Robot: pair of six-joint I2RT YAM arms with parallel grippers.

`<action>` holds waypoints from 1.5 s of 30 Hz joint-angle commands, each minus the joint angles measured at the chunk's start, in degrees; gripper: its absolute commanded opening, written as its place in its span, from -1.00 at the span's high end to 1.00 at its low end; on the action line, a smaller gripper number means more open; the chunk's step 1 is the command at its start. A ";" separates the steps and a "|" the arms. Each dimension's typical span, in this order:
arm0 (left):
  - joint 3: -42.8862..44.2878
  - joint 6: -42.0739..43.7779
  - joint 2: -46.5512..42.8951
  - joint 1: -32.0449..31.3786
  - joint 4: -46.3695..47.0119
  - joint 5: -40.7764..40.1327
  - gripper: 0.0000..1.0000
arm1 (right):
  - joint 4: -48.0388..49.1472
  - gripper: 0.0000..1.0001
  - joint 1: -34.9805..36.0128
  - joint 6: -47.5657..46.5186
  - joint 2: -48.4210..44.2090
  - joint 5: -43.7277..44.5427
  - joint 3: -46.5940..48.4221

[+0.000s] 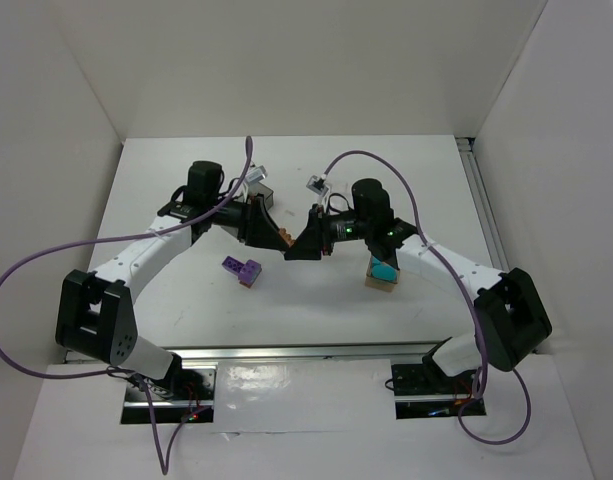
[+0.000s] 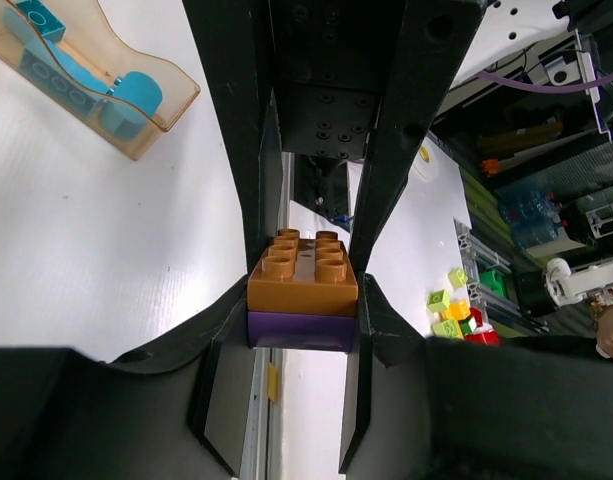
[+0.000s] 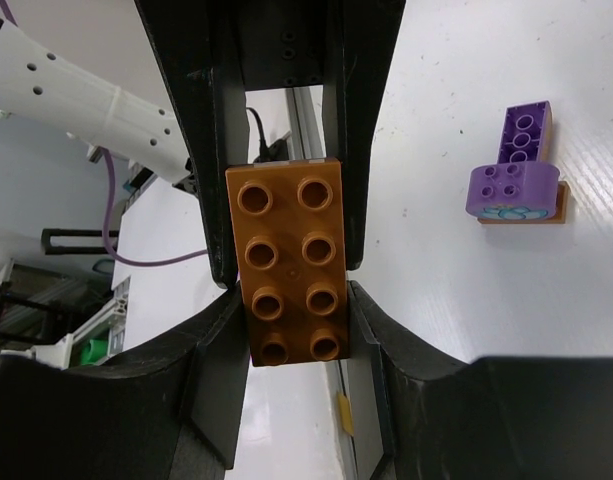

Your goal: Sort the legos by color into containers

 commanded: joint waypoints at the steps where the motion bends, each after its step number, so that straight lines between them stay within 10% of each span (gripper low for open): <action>1: 1.55 2.64 0.06 -0.41 -0.71 0.71 0.33 | 1.65 0.71 0.08 -0.75 -1.31 1.24 0.52; 19: 1.55 3.17 -1.52 0.65 -0.63 1.94 -0.15 | 0.51 0.71 -0.98 -1.28 -1.84 1.24 0.52; 26: 1.02 -0.78 -1.00 0.65 3.24 2.47 0.42 | 0.51 0.71 -0.98 -1.28 -1.31 0.71 -0.01; 29: 1.02 -1.31 -0.99 0.65 3.86 1.95 0.98 | -0.81 0.71 -0.98 -1.89 -1.31 0.71 -0.01; 34: 1.55 -0.09 -0.99 1.17 1.58 0.81 1.00 | -5.99 -0.29 -1.67 -4.53 -2.62 2.56 1.31; 45: 0.41 1.76 -2.31 1.70 0.70 1.42 1.00 | 3.40 -0.36 -5.63 1.17 -1.75 -8.60 1.74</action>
